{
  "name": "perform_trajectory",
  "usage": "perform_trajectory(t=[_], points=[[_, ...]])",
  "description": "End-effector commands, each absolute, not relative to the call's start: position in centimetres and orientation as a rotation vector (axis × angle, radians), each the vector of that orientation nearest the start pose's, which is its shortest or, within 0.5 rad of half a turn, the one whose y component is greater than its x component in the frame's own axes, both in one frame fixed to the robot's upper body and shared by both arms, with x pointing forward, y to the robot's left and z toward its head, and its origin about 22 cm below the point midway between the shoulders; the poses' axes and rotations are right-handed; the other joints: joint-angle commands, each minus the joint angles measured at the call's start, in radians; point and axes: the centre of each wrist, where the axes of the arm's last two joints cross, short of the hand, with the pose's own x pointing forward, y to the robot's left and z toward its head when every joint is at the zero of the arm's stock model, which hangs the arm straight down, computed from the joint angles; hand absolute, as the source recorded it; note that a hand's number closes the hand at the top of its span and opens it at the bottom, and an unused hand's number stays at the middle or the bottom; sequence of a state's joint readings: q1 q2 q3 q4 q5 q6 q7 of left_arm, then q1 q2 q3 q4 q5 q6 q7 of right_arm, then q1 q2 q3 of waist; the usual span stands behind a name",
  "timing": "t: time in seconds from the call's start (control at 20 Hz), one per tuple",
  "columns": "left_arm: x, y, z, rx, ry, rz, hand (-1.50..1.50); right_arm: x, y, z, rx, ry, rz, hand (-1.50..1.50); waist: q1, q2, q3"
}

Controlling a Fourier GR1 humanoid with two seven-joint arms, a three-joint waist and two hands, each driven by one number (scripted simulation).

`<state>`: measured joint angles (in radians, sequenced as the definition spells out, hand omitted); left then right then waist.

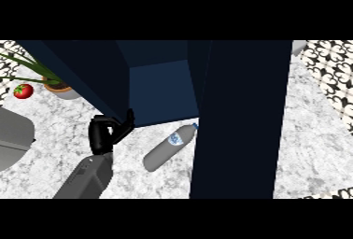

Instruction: Pick up the bottled water, place it into the cabinet and close the cabinet

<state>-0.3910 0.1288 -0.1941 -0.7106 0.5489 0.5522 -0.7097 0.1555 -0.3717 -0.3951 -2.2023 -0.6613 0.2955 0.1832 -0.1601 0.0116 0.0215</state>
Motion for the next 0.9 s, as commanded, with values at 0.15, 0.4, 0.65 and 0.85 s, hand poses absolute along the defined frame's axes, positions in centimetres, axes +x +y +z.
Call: perform_trajectory(t=[0.15,0.4,0.65,0.85], points=[[36.2,14.8,-3.2,0.202,-1.724,0.313,-1.5,16.4,-34.4,17.1,0.195,-1.986,0.173,-1.5,-0.05,0.022,-0.026],[36.7,15.4,-2.5,0.228,-1.748,0.322,-1.5,17.0,-34.7,16.9,0.214,-1.99,0.184,-1.5,-0.065,0.029,-0.024],[36.6,16.7,-2.6,0.268,-1.744,0.321,-1.5,16.9,-34.8,16.6,0.232,-1.992,0.161,-1.5,-0.089,0.028,-0.023],[36.6,16.8,-2.4,0.29,-1.795,0.248,-1.5,17.2,-34.6,16.9,0.248,-2.003,0.193,-1.5,-0.085,0.028,-0.024]])
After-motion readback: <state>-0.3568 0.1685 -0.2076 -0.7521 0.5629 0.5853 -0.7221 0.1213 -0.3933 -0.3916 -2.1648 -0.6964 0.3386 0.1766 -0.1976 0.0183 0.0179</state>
